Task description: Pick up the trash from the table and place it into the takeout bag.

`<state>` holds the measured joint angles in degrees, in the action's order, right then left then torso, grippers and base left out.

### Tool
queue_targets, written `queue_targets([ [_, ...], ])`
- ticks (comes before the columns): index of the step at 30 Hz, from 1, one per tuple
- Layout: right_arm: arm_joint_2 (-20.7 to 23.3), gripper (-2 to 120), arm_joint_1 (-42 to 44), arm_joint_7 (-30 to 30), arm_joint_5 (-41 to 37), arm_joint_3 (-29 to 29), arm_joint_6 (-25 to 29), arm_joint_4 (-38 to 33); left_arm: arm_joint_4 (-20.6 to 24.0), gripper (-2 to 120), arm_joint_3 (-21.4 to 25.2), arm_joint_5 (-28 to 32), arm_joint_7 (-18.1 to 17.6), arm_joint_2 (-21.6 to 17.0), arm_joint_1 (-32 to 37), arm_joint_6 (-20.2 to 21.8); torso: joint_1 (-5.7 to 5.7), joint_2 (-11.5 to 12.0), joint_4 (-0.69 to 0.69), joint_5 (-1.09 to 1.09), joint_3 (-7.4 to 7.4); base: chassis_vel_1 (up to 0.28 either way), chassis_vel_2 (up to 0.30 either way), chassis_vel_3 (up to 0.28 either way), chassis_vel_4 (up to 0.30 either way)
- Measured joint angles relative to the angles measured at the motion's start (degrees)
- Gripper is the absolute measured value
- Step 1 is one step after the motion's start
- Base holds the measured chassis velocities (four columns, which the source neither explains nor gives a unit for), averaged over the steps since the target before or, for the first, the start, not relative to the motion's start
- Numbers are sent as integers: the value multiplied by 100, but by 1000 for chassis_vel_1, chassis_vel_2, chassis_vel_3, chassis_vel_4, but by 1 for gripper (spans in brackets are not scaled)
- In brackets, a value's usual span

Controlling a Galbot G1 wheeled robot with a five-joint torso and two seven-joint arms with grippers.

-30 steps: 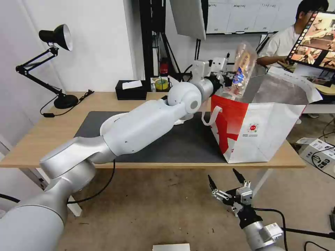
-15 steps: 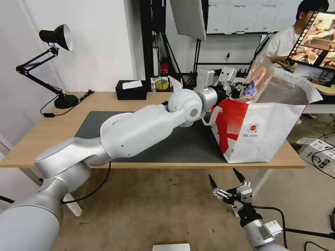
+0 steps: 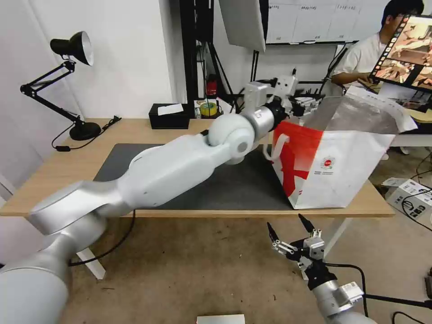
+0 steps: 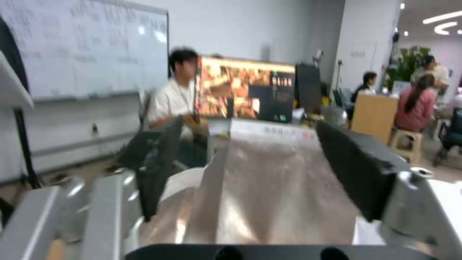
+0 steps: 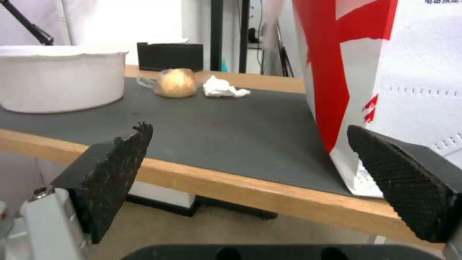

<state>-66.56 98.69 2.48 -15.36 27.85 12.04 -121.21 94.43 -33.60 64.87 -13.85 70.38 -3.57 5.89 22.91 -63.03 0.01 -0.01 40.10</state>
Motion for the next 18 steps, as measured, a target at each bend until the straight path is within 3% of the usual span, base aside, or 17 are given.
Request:
queue_targets([
  [3, 9, 100, 5, -4, -29, 13, 0, -50, 238, 95, -13, -834, -342, -315, 281, -697, 0, 0, -1, 0, 0, 0, 0, 0, 0],
  [4, 9, 100, 5, -4, -29, 13, 0, -50, 238, 95, -13, -834, -342, -315, 281, -697, 0, 0, -1, 0, 0, 0, 0, 0, 0],
  [7, 10, 100, -7, -7, -92, 19, 1, -131, 690, 100, -3, -1377, -614, -901, 897, -966, 1, 0, -1, -1, 0, 0, 0, 0, 0],
  [8, 10, 100, -7, -7, -92, 19, 1, -131, 690, 100, -3, -1377, -614, -901, 897, -966, 1, 0, -1, -1, 0, 0, 0, 0, 0],
  [10, 11, 100, -19, -15, -97, 12, 10, -184, 1023, 100, 385, -1866, -645, -1442, 1599, -973, 0, 0, 0, -2, 0, 0, 0, 0, 0],
  [14, 5, 100, -43, -30, -90, -7, 18, -208, 1185, 100, 927, -2271, -645, -1771, 2211, -985, 0, 0, 0, -1, 0, 0, 0, 0, 0],
  [17, -10, 100, -117, -91, -77, -82, 24, -230, 1409, 100, 1700, -2746, -563, -2162, 3251, -996, 0, 0, 1, -3, 0, 0, 0, 0, 0],
  [18, -10, 100, -117, -91, -77, -82, 24, -230, 1409, 100, 1700, -2746, -563, -2162, 3251, -996, 0, 0, 1, -3, 0, 0, 0, 0, 0],
])
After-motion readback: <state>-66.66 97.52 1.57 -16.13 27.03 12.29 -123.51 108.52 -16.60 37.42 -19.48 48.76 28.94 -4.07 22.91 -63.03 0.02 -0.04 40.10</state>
